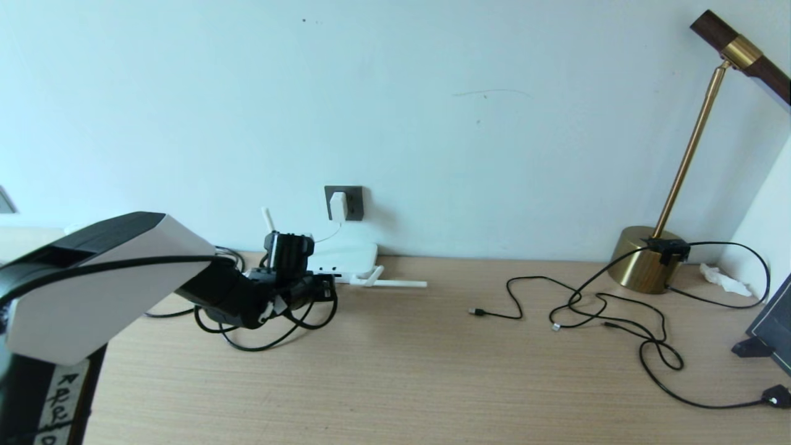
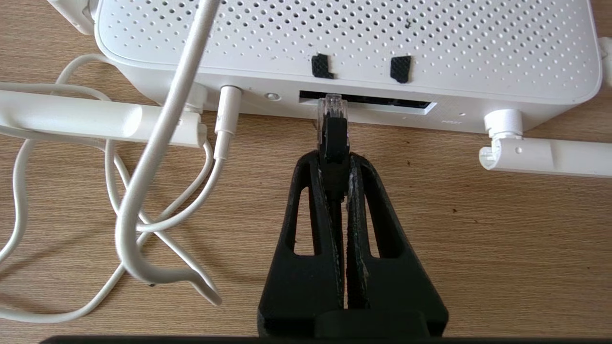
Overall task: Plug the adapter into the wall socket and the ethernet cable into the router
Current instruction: Plug cable into router interface
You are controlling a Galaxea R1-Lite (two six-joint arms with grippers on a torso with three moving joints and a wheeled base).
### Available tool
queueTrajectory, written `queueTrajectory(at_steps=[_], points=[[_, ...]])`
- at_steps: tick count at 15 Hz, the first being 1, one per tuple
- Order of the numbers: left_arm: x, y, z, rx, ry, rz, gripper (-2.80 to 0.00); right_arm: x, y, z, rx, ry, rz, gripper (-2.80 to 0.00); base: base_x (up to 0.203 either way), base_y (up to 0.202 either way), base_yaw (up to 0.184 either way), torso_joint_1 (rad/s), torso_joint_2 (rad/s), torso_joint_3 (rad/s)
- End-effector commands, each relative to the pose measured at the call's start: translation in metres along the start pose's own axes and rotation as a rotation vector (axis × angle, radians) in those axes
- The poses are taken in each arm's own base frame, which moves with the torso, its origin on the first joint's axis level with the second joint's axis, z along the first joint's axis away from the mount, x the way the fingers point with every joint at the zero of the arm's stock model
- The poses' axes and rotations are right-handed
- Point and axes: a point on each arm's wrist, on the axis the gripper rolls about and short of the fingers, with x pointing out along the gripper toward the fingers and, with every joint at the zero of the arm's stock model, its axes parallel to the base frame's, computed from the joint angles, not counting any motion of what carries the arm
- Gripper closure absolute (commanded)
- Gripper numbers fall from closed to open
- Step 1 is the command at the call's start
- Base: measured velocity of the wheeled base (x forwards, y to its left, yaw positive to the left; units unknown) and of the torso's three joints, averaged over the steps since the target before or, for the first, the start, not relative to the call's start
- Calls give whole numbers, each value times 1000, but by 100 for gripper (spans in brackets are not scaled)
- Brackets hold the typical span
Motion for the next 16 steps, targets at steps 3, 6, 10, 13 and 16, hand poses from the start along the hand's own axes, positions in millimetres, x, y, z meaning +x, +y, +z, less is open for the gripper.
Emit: queueTrajectory(at_steps=[3, 6, 10, 13, 16], points=[[0, -1, 0, 0, -2, -1, 0, 0, 0, 0, 0, 2, 0, 0, 0, 0, 0, 0, 0, 0], [1, 2, 1, -4, -4, 4, 0, 0, 0, 0, 0, 2, 0, 0, 0, 0, 0, 0, 0, 0], [1, 3, 1, -6, -4, 7, 0, 0, 0, 0, 0, 2, -2, 0, 0, 0, 0, 0, 0, 0], [1, 4, 1, -6, -4, 8, 0, 0, 0, 0, 0, 2, 0, 0, 0, 0, 0, 0, 0, 0], [1, 4, 0, -6, -3, 8, 0, 0, 0, 0, 0, 2, 0, 0, 0, 0, 0, 0, 0, 0]])
